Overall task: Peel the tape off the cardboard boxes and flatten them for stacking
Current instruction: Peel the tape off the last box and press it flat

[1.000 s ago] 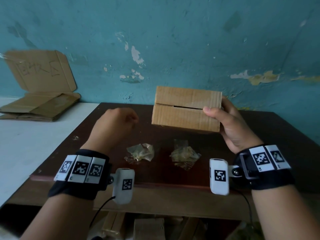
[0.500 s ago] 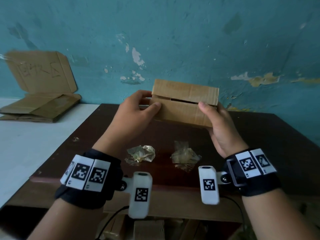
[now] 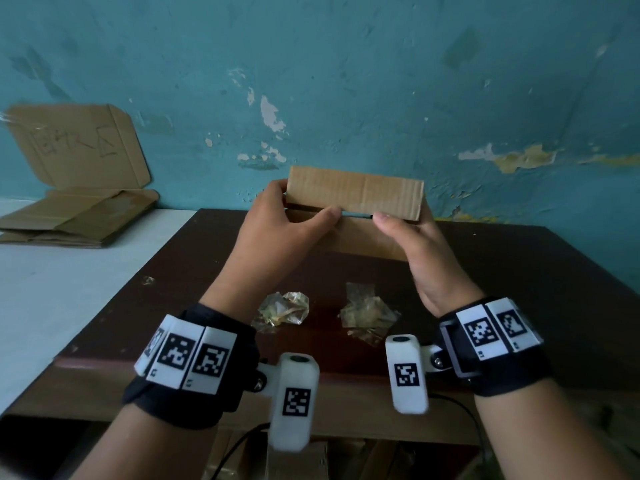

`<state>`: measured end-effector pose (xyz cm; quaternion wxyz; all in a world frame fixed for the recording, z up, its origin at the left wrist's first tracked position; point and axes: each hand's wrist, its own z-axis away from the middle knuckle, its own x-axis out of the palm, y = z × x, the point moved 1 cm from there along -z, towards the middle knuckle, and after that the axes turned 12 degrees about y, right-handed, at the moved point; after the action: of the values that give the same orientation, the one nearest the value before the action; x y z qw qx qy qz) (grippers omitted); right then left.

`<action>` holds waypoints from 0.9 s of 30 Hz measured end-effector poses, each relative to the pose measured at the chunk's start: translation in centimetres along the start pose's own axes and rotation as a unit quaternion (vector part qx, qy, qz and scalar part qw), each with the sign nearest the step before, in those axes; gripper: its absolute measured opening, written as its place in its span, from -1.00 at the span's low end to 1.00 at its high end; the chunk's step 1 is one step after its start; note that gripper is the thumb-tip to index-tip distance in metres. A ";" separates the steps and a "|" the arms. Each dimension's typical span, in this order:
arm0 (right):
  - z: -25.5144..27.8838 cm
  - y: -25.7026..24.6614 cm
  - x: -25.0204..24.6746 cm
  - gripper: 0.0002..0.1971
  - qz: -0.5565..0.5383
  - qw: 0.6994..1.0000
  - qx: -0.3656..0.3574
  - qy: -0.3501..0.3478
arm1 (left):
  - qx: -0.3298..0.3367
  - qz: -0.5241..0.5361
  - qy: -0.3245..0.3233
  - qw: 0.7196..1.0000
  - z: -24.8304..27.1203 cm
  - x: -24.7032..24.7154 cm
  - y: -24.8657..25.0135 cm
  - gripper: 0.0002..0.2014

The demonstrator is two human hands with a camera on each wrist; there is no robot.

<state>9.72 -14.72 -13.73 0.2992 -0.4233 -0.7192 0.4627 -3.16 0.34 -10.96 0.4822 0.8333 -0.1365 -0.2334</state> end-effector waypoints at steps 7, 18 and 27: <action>-0.1 0.4 -0.2 0.20 -0.012 0.999 0.033 -0.010 | -0.028 -0.011 -0.074 0.997 -0.2 0.0 0.4 -0.47; -0.1 0.1 -0.4 -0.10 -0.049 0.998 0.045 -0.017 | -0.025 0.010 -0.101 0.995 -0.1 -0.4 0.3 -0.21; -0.4 0.5 -1.0 -0.28 0.039 0.999 -0.005 -0.014 | -0.011 -0.019 -0.147 0.989 -0.1 -0.4 0.1 -0.01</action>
<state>10.67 -15.33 -14.09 0.2685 -0.4463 -0.7083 0.4765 -3.45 0.57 -10.69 0.4611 0.7871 -0.1877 -0.3641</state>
